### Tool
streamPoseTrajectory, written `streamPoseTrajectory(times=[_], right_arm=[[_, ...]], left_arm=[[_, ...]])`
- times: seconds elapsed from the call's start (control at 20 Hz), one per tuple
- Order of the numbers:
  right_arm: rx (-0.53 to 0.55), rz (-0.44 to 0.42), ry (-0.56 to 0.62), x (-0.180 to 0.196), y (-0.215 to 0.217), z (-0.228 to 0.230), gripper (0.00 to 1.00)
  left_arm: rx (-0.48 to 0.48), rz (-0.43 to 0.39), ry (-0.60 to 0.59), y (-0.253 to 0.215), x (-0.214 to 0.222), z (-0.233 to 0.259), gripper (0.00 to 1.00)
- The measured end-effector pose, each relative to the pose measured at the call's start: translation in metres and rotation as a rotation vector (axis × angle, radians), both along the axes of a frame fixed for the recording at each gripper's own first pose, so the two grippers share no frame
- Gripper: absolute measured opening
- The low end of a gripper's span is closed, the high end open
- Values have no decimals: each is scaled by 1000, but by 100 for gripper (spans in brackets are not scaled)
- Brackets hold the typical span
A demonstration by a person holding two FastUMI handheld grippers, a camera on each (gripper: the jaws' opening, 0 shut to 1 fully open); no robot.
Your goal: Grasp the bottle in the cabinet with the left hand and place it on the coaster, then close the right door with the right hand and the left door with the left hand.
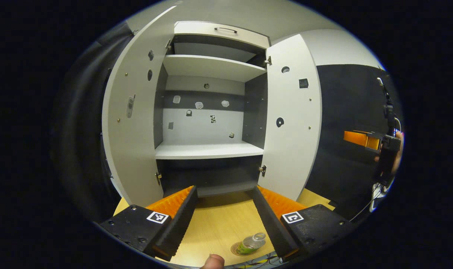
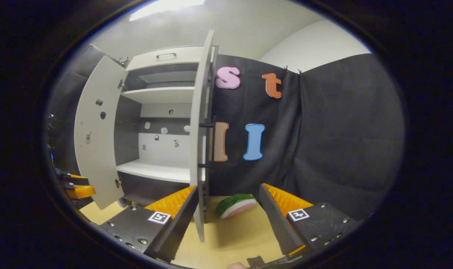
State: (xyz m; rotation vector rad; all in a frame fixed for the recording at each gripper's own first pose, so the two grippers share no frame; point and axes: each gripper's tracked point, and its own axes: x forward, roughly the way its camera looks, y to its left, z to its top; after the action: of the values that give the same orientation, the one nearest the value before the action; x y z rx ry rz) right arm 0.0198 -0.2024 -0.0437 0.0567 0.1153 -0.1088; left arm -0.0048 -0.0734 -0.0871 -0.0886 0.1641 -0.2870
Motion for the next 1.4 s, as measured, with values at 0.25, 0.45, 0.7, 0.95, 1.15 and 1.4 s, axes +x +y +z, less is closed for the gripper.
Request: streamPoseTrajectory(times=[0.25,0.45,0.7,0.95,1.15,1.4], right_arm=[[-11,-55,-6,33,-57,8,98],[-45,-74,27,57,-82,5,99],[6,-57,31,93,-80,14,99],[48,-67,75,128,-67,14,98],[180,20,132,148,-19,12,98],[36,2,69,142,-18,28,87]], left_arm=[[48,23,-87,24,-6,47,95],[62,70,-119,43,-10,86,94],[3,98,-152,67,-20,128,94],[5,158,-179,95,-23,143,94],[25,186,-166,111,-30,135,94],[42,196,-129,121,-45,123,92]])
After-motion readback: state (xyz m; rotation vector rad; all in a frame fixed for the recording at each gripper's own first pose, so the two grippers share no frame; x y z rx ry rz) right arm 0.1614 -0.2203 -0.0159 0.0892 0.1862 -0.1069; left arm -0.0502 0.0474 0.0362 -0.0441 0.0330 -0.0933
